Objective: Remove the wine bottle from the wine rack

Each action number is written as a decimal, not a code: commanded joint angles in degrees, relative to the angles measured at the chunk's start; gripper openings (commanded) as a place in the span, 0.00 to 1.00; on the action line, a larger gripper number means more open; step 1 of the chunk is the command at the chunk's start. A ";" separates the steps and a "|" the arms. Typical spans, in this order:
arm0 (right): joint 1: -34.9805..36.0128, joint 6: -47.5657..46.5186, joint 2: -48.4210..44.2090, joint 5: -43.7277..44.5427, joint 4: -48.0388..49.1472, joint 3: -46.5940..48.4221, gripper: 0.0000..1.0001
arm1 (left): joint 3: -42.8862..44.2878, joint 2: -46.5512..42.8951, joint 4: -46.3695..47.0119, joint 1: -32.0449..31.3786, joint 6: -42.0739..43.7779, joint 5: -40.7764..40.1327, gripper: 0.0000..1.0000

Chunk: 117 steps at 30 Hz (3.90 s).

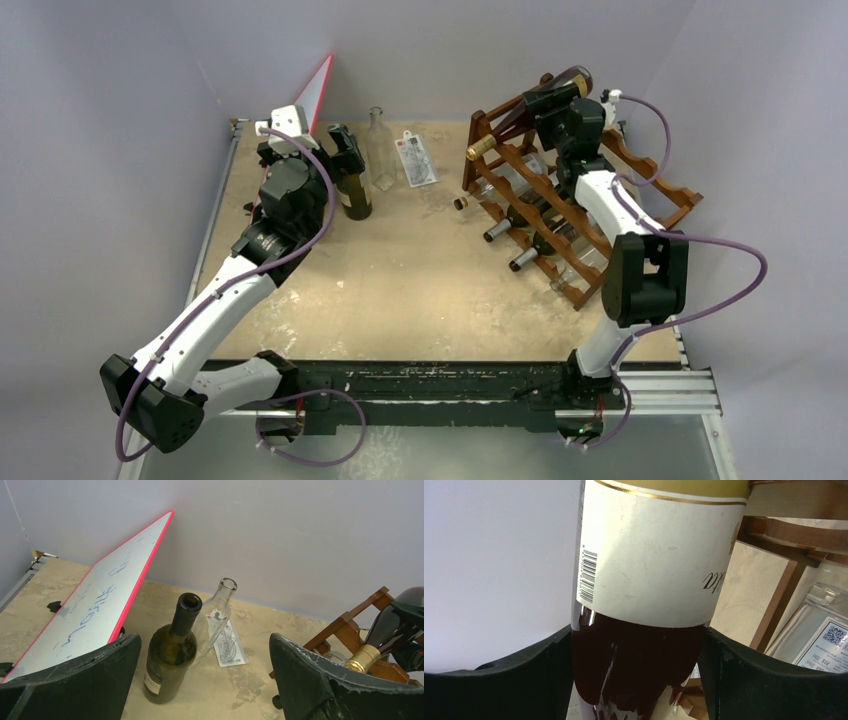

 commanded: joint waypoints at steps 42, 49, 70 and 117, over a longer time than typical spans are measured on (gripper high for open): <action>-0.12 3.89 -5.73 -0.66 33.12 -8.43 0.29 | 3.00 0.93 1.23 0.63 -1.60 2.01 1.00; -0.20 5.08 -7.71 -0.19 28.90 -5.00 0.28 | 3.12 1.34 1.14 0.64 -1.74 2.51 1.00; -0.91 9.55 -10.82 0.03 28.80 -3.84 0.24 | 3.95 2.64 0.50 0.80 -1.94 4.64 1.00; -1.61 9.89 -19.10 -9.45 37.77 -12.32 0.20 | 40.49 41.60 -6.90 -10.82 -12.98 48.68 0.89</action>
